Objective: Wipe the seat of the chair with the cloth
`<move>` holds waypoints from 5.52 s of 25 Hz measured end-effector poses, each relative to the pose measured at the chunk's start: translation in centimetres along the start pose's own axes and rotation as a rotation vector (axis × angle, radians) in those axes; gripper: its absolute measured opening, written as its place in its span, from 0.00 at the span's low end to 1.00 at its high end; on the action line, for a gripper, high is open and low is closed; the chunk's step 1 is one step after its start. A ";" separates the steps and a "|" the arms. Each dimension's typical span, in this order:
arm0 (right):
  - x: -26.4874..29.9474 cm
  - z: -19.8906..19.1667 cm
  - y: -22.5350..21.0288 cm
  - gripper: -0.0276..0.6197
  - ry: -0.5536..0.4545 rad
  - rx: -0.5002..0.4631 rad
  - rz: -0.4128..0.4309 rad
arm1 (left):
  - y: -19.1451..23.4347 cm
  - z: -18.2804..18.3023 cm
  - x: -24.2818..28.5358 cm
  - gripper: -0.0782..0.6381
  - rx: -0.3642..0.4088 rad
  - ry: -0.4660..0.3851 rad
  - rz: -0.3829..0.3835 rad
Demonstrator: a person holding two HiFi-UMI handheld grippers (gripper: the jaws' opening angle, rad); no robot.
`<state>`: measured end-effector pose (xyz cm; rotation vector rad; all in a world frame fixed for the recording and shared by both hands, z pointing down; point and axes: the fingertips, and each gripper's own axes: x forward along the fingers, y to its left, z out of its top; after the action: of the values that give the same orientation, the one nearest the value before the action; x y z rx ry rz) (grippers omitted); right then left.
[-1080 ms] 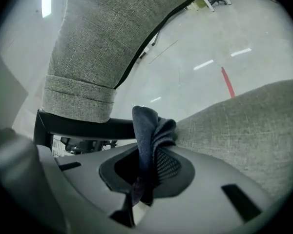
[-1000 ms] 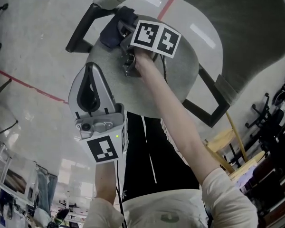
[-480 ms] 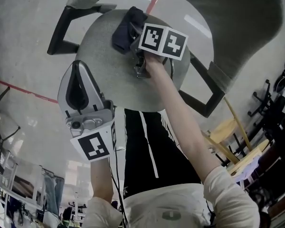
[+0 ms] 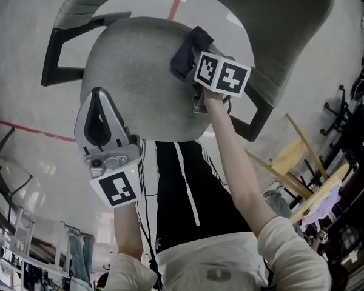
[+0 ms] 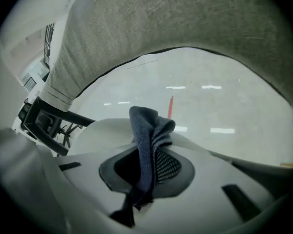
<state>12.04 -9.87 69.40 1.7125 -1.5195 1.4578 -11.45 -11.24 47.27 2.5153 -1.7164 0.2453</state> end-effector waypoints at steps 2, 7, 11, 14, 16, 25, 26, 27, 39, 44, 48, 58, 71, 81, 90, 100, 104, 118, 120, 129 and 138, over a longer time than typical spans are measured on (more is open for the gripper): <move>-0.9 -0.3 -2.0 0.13 0.006 -0.013 -0.064 | -1.0 0.0 0.3 0.13 -0.003 0.001 -0.022; -2.7 -1.7 -5.6 0.13 0.028 -0.010 -0.186 | -2.9 0.3 0.6 0.13 0.005 -0.004 -0.091; -3.8 -1.8 -7.7 0.13 0.031 -0.043 -0.262 | -3.8 1.2 1.2 0.13 0.011 -0.012 -0.112; -4.3 -1.7 -8.9 0.13 0.027 -0.057 -0.308 | -4.2 1.6 1.6 0.13 0.021 -0.016 -0.119; -4.4 -1.6 -9.2 0.13 0.023 -0.051 -0.320 | -4.1 1.6 1.7 0.13 0.024 -0.015 -0.117; -4.9 -1.1 -8.5 0.13 -0.023 -0.098 -0.343 | -1.5 0.9 0.3 0.13 0.013 -0.005 -0.042; -5.0 -0.6 -7.9 0.13 -0.054 -0.107 -0.317 | -1.2 1.0 0.1 0.13 0.011 -0.005 -0.033; -5.3 0.0 -7.1 0.13 -0.086 -0.124 -0.288 | -0.9 1.1 0.0 0.13 0.009 -0.006 -0.023; -6.6 4.1 13.6 0.13 -0.296 -0.097 0.213 | 4.3 0.9 -3.8 0.13 0.006 0.001 0.084; -7.0 3.4 21.9 0.13 -0.301 -0.070 0.453 | 5.9 -0.3 -5.3 0.13 -0.004 0.018 0.133; -5.5 0.4 25.6 0.13 -0.207 0.043 0.571 | 7.7 -1.3 -6.4 0.13 -0.013 0.030 0.181; 0.9 -5.8 28.4 0.13 0.019 0.170 0.611 | 9.2 -2.2 -8.2 0.13 -0.018 0.053 0.237; 5.6 -8.5 26.9 0.13 0.129 0.032 0.523 | 11.1 -2.8 -7.8 0.13 -0.067 0.037 0.313; 3.1 -8.7 21.7 0.13 0.150 0.000 0.380 | 8.5 -1.9 -7.2 0.13 -0.088 0.037 0.256; 0.0 -9.3 12.8 0.13 0.109 0.003 0.272 | 3.8 -1.2 -4.8 0.13 -0.091 0.020 0.153; -4.6 -10.4 2.3 0.13 0.059 0.011 0.065 | 0.4 -0.5 -3.3 0.13 -0.074 0.019 0.057; -6.1 -10.8 -0.7 0.13 0.048 0.013 -0.012 | -0.6 -0.2 -2.6 0.13 -0.064 0.019 0.023; -8.4 -12.1 -5.0 0.13 0.048 -0.087 -0.297 | -3.8 -1.1 -0.7 0.13 -0.057 0.039 -0.086; -8.5 -12.3 -5.2 0.13 0.058 -0.065 -0.324 | -4.1 -1.2 -0.5 0.13 -0.055 0.044 -0.097; -9.0 -12.3 -5.8 0.13 0.054 -0.053 -0.445 | -4.7 -1.4 0.3 0.13 -0.037 0.051 -0.128; -9.4 -12.3 -5.8 0.13 0.038 -0.042 -0.442 | -4.1 -1.6 0.0 0.13 -0.043 0.052 -0.114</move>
<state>13.55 6.42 67.35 1.8362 -1.0525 1.2092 -7.72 -9.50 48.96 2.5414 -1.5373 0.2601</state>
